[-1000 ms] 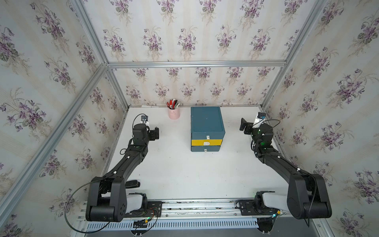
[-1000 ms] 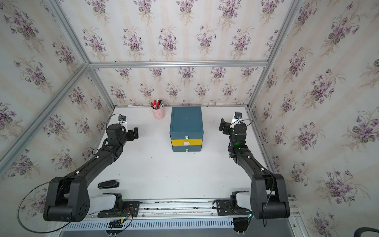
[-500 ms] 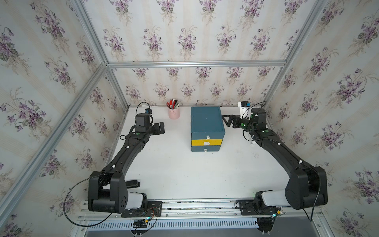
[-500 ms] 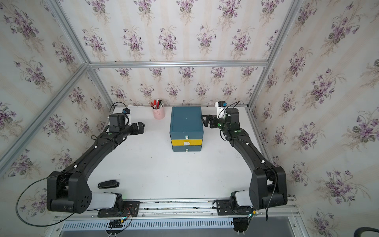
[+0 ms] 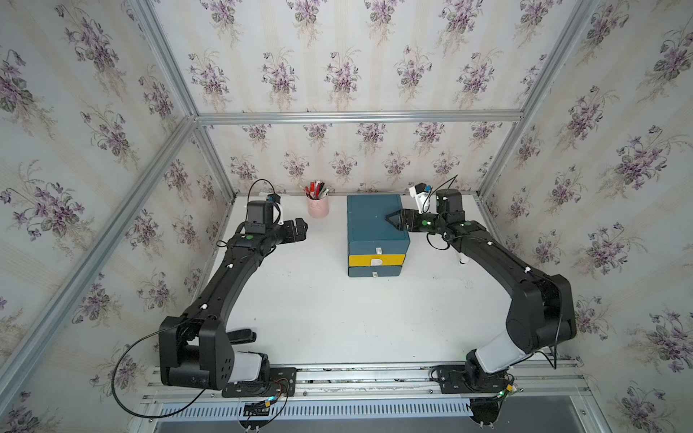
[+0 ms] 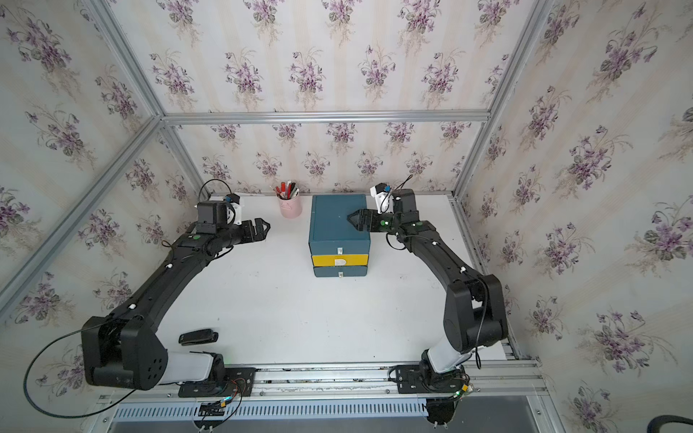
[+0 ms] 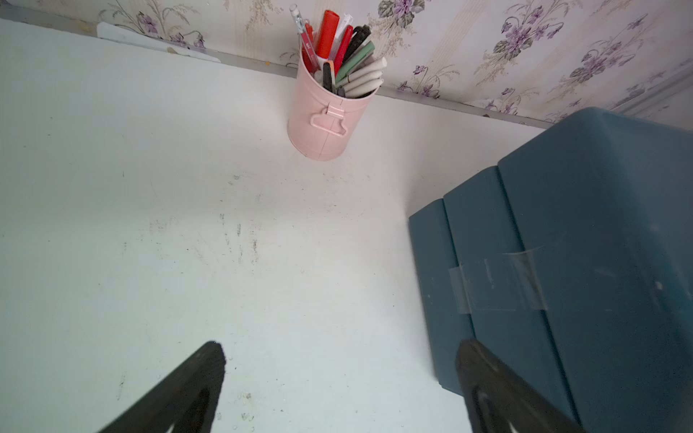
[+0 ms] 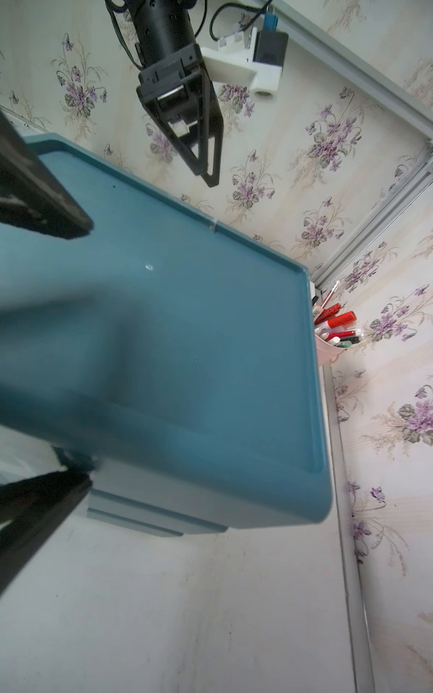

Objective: Take the seed bags out of the drawer
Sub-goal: Move the storage box to the center of the board.

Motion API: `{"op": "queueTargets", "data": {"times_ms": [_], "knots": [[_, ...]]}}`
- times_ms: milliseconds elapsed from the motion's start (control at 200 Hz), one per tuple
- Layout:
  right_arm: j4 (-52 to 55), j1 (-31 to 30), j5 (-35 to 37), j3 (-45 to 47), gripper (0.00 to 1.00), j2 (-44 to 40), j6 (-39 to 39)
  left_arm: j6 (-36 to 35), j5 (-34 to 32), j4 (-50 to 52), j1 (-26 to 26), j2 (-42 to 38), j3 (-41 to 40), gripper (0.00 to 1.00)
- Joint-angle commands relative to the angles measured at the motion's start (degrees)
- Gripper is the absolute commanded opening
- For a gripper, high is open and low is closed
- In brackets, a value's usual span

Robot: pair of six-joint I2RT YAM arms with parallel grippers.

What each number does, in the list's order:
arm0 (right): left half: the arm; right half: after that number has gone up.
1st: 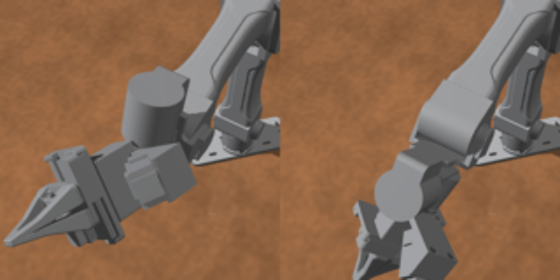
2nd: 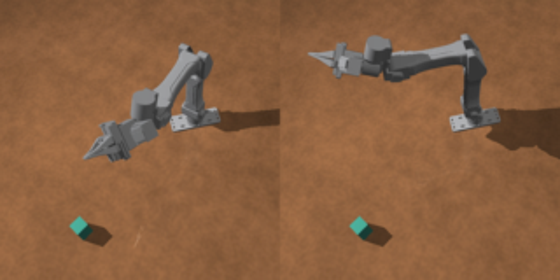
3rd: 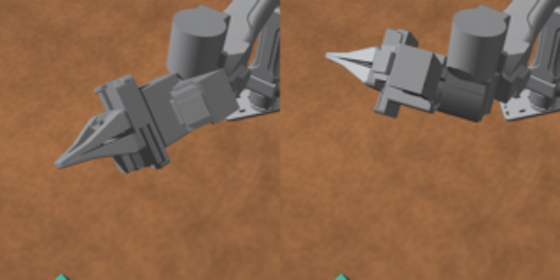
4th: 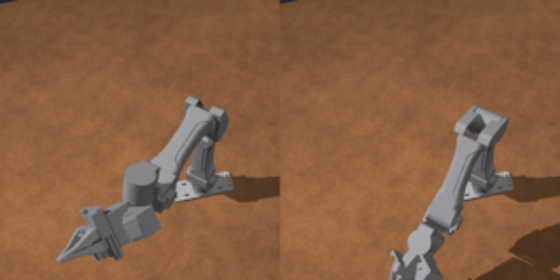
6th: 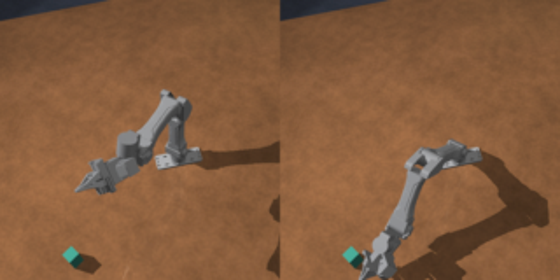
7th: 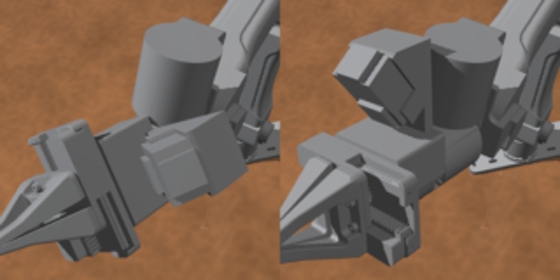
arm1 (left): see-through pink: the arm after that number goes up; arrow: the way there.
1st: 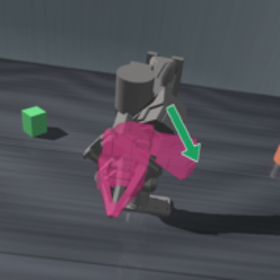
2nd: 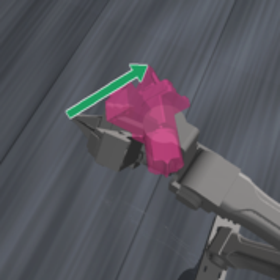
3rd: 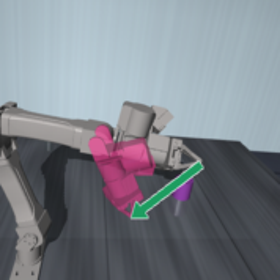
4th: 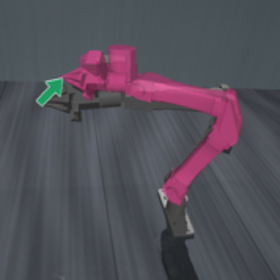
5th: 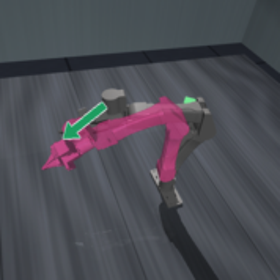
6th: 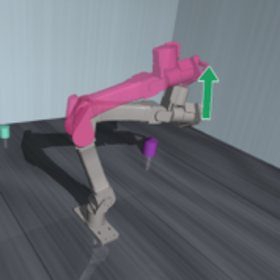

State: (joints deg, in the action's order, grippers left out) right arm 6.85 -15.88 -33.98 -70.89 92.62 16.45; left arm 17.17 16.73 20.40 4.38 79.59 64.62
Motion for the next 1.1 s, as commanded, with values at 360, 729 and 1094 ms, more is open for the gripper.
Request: {"op": "queueTargets", "data": {"times_ms": [360, 729, 1094], "knots": [[4.16, -6.97, -2.76, -11.37, 1.0, 10.8, -0.83, 2.92, 5.2, 8.02, -0.08, 0.06, 6.84, 1.0], [5.29, -11.96, -2.73, -24.33, 0.99, 21.1, 1.39, 4.7, 6.42, 9.91, 0.19, -0.05, 7.38, 1.0], [9.91, -12.29, 5.93, -32.1, 1.0, 21.78, -1.2, 7.4, 7.97, 11.28, 5.43, 4.31, 10.71, 0.97]]}}
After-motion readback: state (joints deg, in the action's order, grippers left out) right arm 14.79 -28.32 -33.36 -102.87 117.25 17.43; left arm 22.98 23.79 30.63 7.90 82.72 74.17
